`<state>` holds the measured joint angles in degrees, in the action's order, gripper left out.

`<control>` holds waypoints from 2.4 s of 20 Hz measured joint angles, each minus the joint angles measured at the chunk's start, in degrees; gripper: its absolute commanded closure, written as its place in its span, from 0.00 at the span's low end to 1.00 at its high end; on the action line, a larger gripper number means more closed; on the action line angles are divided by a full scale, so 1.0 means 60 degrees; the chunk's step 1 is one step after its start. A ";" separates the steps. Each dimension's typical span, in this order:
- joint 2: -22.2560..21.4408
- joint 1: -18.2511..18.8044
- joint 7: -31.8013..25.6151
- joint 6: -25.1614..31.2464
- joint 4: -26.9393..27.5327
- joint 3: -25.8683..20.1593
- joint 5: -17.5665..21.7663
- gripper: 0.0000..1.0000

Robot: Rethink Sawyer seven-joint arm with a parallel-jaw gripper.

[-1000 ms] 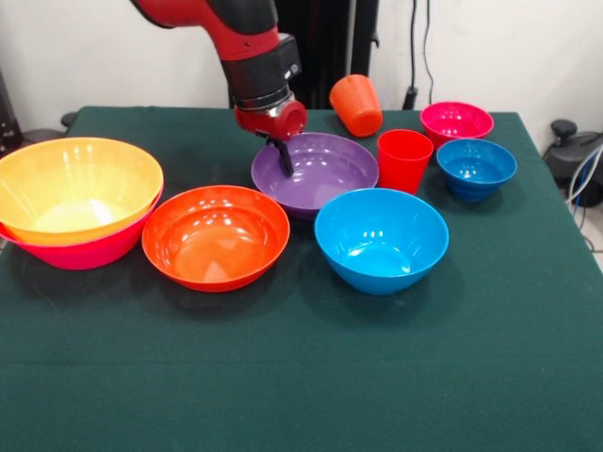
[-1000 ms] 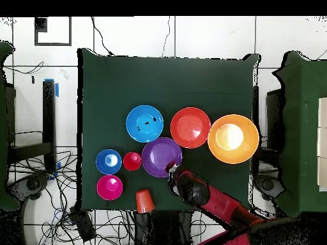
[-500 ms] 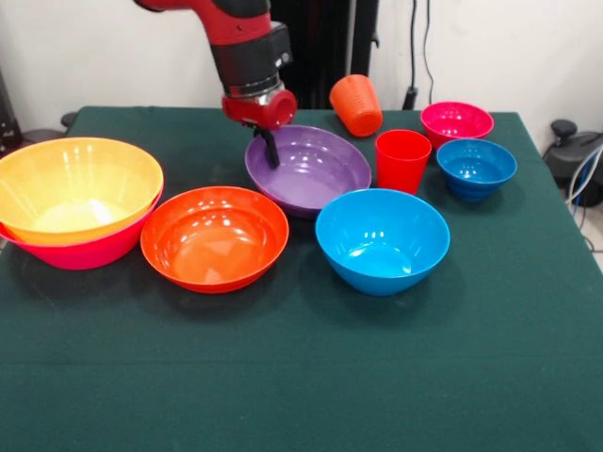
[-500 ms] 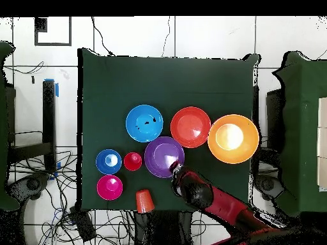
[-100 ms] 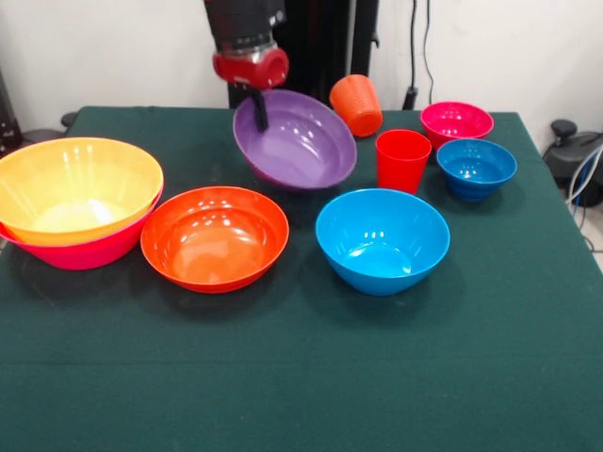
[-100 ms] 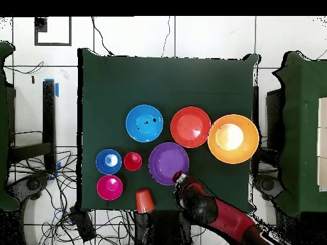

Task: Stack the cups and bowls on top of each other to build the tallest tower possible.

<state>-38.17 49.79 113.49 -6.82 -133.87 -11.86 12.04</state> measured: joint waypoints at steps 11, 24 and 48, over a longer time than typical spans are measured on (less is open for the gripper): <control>-0.2363 0.0360 0.0000 0.1236 -0.1128 0.0040 0.0028 1.00; -0.5139 0.1592 -0.0067 0.4309 -0.1522 -0.1141 -0.0176 1.00; -0.7010 0.3835 -0.4554 0.9286 0.1193 -0.4254 -0.0674 1.00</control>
<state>-80.22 72.80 86.17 48.89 -126.71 -37.39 7.99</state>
